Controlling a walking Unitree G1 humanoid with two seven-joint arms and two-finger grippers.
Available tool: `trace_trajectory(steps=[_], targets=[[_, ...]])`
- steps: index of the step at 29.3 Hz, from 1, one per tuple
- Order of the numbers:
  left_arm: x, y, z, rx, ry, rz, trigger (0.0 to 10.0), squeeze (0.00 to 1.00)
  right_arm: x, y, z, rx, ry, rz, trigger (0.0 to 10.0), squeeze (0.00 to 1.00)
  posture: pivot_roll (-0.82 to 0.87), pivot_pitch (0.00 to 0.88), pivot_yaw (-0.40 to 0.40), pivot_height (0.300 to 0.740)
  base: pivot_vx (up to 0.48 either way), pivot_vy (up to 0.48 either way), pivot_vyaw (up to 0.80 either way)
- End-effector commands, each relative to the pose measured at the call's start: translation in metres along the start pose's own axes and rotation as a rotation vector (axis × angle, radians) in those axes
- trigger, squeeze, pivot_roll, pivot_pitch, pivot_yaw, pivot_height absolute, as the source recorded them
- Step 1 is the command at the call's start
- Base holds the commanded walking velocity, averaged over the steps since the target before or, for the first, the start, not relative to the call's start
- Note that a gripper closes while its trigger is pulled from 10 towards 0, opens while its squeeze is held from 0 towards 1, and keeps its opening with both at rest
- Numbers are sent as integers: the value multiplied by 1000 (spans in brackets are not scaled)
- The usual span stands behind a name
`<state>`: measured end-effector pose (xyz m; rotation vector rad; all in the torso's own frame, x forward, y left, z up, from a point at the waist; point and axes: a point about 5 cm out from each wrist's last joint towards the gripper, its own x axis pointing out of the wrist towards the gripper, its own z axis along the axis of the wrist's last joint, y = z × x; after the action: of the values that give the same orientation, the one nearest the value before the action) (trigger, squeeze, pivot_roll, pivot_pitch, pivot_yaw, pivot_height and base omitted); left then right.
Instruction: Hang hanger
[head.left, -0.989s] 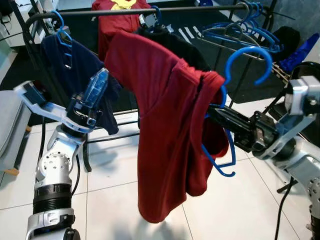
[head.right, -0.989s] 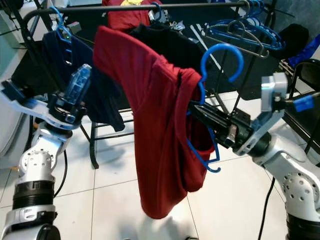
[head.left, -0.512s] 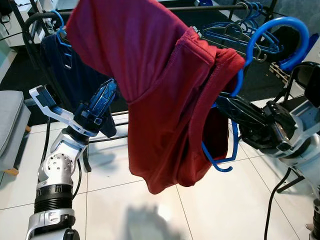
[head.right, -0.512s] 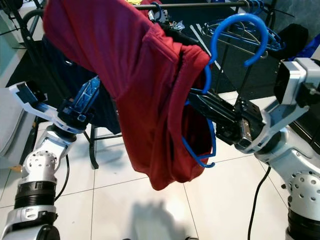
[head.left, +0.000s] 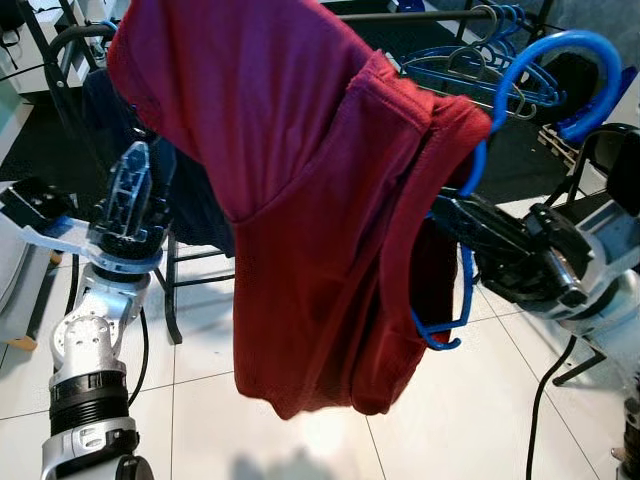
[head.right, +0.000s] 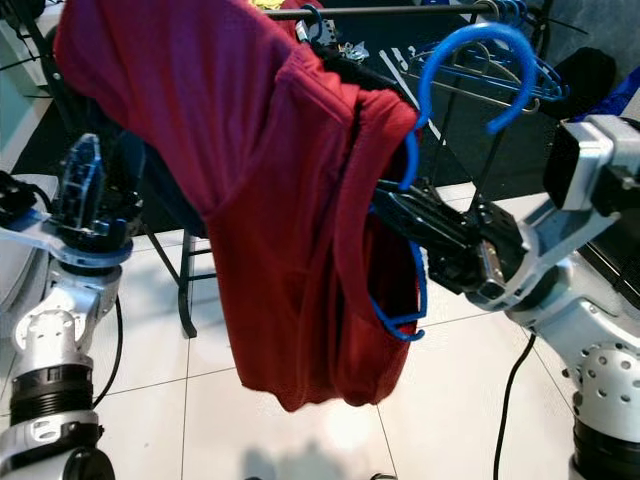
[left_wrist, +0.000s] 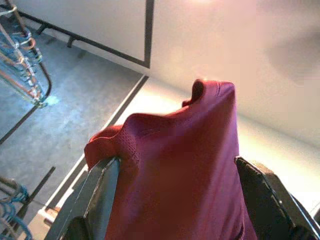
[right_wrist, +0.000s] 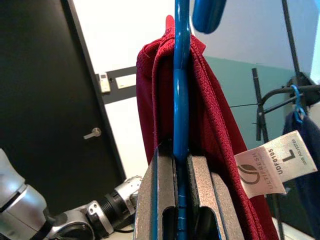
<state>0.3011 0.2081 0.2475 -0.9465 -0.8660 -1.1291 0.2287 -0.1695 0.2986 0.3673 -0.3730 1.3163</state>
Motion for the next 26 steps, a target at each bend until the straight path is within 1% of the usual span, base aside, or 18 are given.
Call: trace_trajectory(steps=[1,3,5,6,13,14,26], targets=[[0,-3,-1,-6,-10,-20,10000,1000,5,9,-1,8,-3,51,0,0,-56,164,23,740,0,0,0],[6,-4,-4,1,-8,-35,10000,1000,10,11,-10,39,4,64,0,0,-56,165,25,740,0,0,0],[8,-4,-5,5,-7,-38,10000,1000,11,12,-13,49,6,67,0,0,-56,165,25,740,0,0,0],[9,-5,-6,3,-2,-46,10000,0,12,12,-16,58,9,68,0,0,-56,165,27,740,0,0,0],[10,-8,-11,-20,53,-73,10000,0,12,12,-21,73,22,52,0,0,-55,166,29,740,0,0,0],[10,-9,-11,-27,54,-78,9647,0,12,12,-22,73,24,49,0,0,-56,166,29,740,0,0,0],[10,-10,-11,-36,47,-83,9647,0,12,12,-22,73,22,44,0,0,-56,166,29,740,0,0,0]])
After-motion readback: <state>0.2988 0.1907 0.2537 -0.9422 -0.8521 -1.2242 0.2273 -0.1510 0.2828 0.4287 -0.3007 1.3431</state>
